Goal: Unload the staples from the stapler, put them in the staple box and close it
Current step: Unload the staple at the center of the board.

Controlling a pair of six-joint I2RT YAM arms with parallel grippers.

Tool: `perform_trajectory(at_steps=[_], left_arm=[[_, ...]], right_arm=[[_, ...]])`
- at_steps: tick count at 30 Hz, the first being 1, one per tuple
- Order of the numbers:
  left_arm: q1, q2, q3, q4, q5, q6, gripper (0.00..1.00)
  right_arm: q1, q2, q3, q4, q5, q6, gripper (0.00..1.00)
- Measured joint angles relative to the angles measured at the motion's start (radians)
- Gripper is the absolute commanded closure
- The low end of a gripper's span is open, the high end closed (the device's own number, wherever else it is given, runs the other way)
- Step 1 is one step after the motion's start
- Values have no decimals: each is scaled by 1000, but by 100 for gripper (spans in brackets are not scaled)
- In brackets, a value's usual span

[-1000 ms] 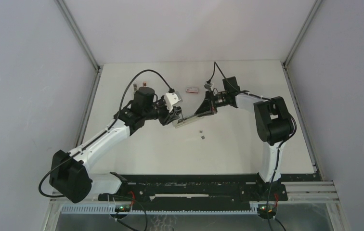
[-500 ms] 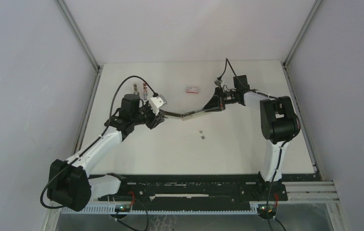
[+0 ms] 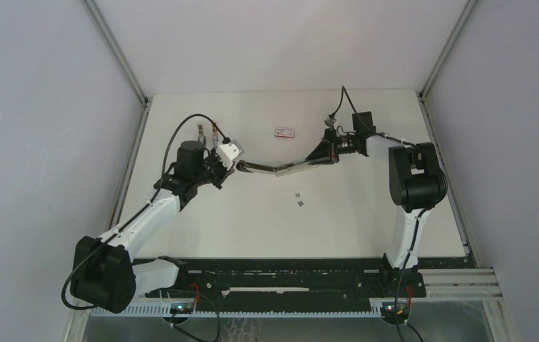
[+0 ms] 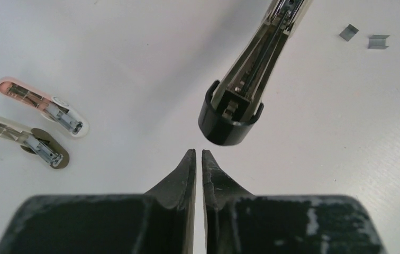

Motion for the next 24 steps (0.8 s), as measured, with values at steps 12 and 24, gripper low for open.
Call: perform_trajectory(at_steps=[12, 24], left_arm=[[4, 0, -1, 17, -19, 9, 39], [34, -24, 108, -232, 126, 144, 0]], right_arm=[[-6, -8, 0, 0, 1, 6, 100], [-8, -18, 0, -5, 17, 4, 100]])
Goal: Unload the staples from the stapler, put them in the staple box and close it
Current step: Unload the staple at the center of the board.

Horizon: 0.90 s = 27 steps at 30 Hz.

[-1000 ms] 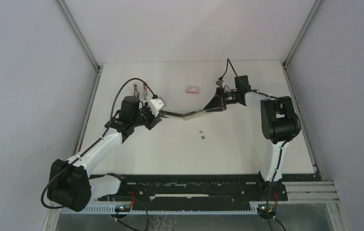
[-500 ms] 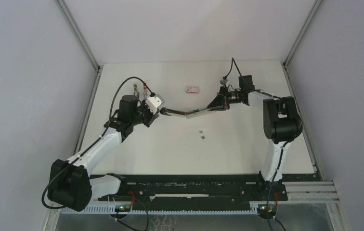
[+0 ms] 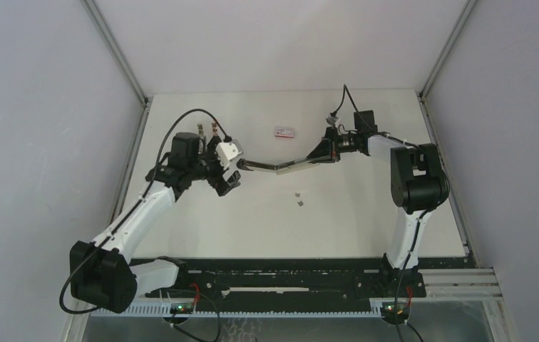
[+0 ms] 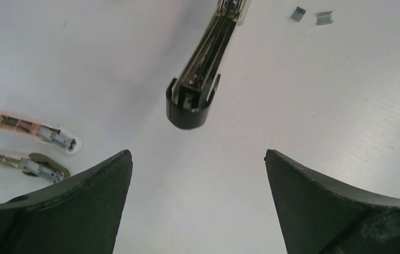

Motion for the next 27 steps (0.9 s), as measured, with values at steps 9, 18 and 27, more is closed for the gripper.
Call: perform_trajectory(at_steps=[9, 18, 27], left_arm=[[-46, 243, 358, -283, 38, 108, 0], [-170, 385, 451, -422, -73, 138, 37], [-185, 463, 478, -442, -145, 145, 85]], right_arm=[[0, -22, 0, -23, 17, -14, 100], [5, -24, 0, -31, 23, -23, 100], [10, -24, 0, -42, 30, -32, 100]])
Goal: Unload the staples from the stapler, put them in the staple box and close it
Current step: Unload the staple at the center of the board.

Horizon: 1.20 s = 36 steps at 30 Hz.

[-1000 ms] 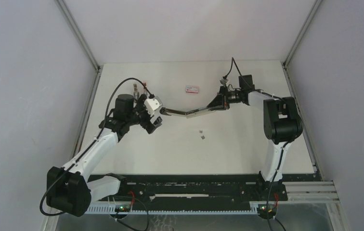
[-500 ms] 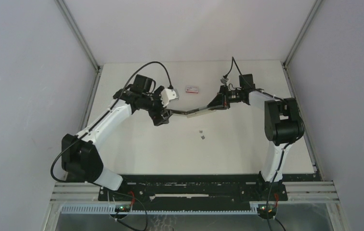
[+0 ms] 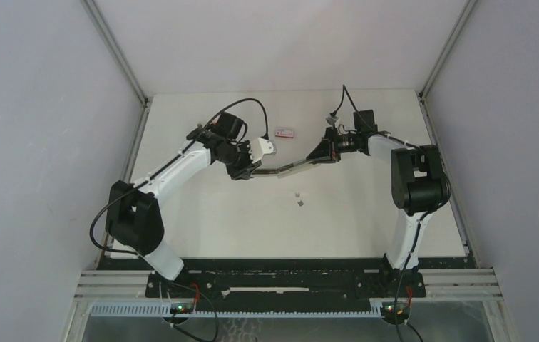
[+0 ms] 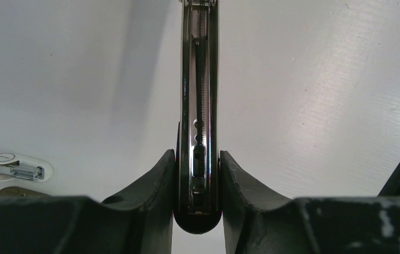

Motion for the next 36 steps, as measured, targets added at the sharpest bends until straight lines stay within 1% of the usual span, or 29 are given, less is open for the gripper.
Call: perform_trajectory(at_steps=[4, 6, 10, 16, 18, 22, 30, 36], left_arm=[[-1, -1, -4, 23, -8, -5, 89], [-1, -6, -19, 50, -10, -13, 89], [-1, -42, -97, 133, -5, -40, 87], [4, -81, -170, 217, 16, -77, 81], [11, -82, -174, 232, 29, -83, 78], [26, -82, -175, 259, 47, -84, 76], [45, -82, -175, 269, 71, -84, 62], [66, -79, -175, 283, 80, -100, 57]], right_arm=[[0, 0, 0, 2, 0, 1, 100], [-2, 0, 0, 10, 0, 2, 100], [-5, 0, 0, 24, 0, 3, 100], [-12, -2, 0, 32, -7, 7, 100], [-18, -10, 0, 34, -8, 10, 100], [-26, -32, 0, 40, -9, 13, 100], [-29, -47, 0, 47, -14, 25, 100], [-29, -51, 0, 47, -39, 34, 100]])
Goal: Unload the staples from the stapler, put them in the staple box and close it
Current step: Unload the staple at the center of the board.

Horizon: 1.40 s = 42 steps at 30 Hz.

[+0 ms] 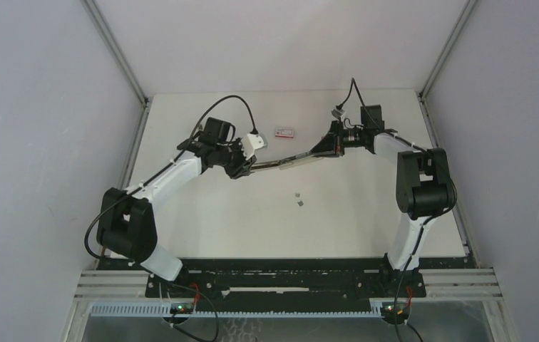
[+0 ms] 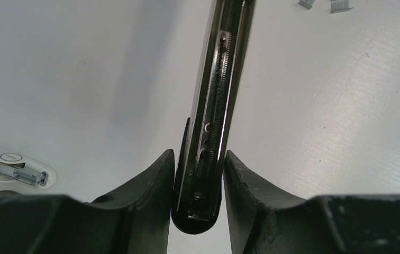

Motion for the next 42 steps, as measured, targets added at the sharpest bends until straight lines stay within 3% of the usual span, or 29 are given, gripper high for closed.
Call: perform_trajectory(at_steps=[8, 12, 16, 21, 31, 42], left_arm=[[19, 15, -18, 26, 0, -18, 45], [19, 27, -18, 32, 1, -19, 32], [20, 28, -16, 21, 18, -25, 13], [23, 41, 20, -45, 87, -26, 0], [23, 240, 356, -264, 345, -45, 0], [23, 471, 588, -577, 520, 45, 1]], right_arm=[[1, -35, 0, 0, -40, 14, 100], [4, -39, 0, 0, -57, 14, 100], [4, -40, -1, -2, -63, 15, 100], [8, -40, -1, -5, -63, 10, 100], [56, -45, -1, -48, -57, -63, 100], [97, -64, -1, -76, -56, -115, 100]])
